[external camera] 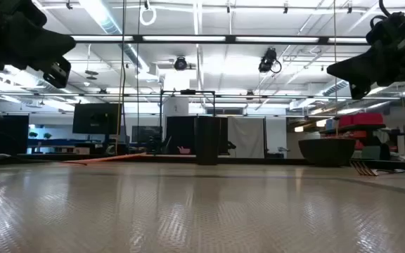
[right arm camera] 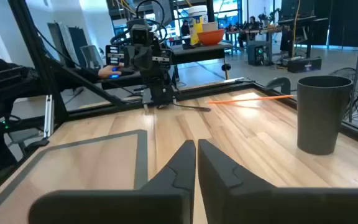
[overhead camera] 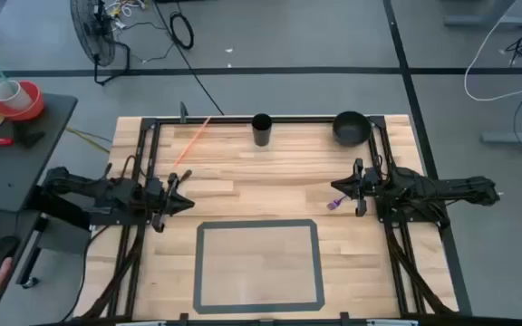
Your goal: Pick & Place Utensil
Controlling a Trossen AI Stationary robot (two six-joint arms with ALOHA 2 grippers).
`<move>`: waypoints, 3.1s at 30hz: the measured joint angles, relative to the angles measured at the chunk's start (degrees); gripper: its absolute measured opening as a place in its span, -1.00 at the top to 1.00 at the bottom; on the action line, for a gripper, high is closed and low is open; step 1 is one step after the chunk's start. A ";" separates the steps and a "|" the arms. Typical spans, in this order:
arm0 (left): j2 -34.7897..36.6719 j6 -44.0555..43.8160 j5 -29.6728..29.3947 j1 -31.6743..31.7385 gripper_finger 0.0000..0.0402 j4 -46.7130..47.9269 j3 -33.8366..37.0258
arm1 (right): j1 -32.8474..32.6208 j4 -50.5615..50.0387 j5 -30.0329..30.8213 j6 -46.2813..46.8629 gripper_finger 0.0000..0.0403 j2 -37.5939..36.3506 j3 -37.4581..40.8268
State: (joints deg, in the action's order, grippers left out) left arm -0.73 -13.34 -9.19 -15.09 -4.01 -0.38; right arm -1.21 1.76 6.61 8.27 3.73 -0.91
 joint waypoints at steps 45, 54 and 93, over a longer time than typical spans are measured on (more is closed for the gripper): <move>0.00 0.00 0.00 0.00 0.87 0.00 0.00 | 0.00 0.00 -0.02 0.00 0.89 0.00 0.00; -0.02 0.00 0.00 0.00 0.87 0.00 0.00 | 0.02 0.02 -0.02 0.00 0.89 0.00 0.00; -0.01 0.00 0.00 0.01 0.87 0.00 -0.01 | 0.04 17.29 20.56 -4.78 0.89 12.98 -5.82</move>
State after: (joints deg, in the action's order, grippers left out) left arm -0.74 -13.34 -9.19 -15.08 -4.01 -0.40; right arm -1.17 19.05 27.17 3.49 16.71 -6.73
